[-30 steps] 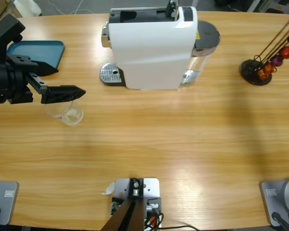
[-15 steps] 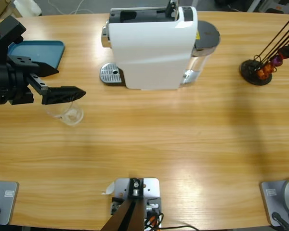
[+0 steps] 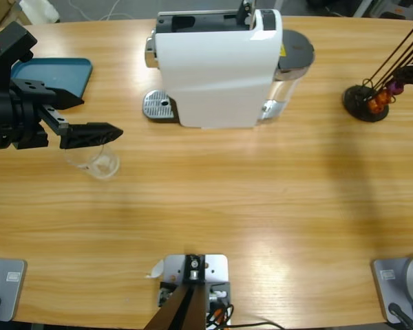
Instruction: Pour coffee
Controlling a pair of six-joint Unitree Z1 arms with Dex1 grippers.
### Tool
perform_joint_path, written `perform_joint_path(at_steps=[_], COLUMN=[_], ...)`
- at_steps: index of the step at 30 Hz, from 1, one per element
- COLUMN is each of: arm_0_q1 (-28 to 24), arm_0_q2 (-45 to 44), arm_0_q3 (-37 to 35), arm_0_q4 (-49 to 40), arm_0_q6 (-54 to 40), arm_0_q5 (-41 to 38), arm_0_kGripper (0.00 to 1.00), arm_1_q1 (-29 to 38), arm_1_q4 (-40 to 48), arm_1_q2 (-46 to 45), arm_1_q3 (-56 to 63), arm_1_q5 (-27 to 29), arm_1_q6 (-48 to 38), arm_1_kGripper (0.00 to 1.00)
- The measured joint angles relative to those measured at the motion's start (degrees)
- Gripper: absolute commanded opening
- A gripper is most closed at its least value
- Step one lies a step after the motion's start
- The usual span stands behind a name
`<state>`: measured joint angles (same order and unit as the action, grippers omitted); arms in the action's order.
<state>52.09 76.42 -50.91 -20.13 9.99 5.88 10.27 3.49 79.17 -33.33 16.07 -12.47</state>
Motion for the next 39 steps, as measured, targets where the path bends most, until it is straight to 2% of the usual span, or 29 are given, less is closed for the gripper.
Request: perform_joint_path(at_steps=[7,9,15,17,23,25,34,39], arm_0_q1=[0.0,0.0,0.0,0.0,0.0,0.0,0.0,0.0], arm_0_q2=[0.0,0.0,0.0,0.0,0.0,0.0,0.0,0.0], arm_0_q3=[0.0,0.0,0.0,0.0,0.0,0.1,0.2,0.2], arm_0_q4=[0.0,0.0,0.0,0.0,0.0,0.0,0.0,0.1], arm_0_q6=[0.0,0.0,0.0,0.0,0.0,0.0,0.0,0.0], arm_0_q5=[0.0,0.0,0.0,0.0,0.1,0.2,0.2,0.2], arm_0_kGripper=[0.991,0.991,0.991,0.991,0.991,0.991,0.991,0.991], arm_1_q1=[-0.7,-0.9,-1.1,-1.1,-1.2,-1.2,-1.2,-1.2], arm_1_q4=[0.1,0.3,0.7,0.8,0.9,1.0,1.0,1.0], arm_1_q2=[0.2,0.3,0.3,0.3,0.3,0.3,0.3,0.3], arm_1_q3=[0.1,0.1,0.1,0.1,0.3,0.5,0.6,0.6], arm_1_q5=[-0.2,-0.5,-1.0,-1.1,-1.4,-1.5,-1.6,-1.6], arm_1_q6=[0.0,0.0,0.2,0.3,0.7,0.8,0.8,0.9], arm_1_kGripper=[0.373,0.308,0.256,0.137,0.127,0.057,0.055,0.011])
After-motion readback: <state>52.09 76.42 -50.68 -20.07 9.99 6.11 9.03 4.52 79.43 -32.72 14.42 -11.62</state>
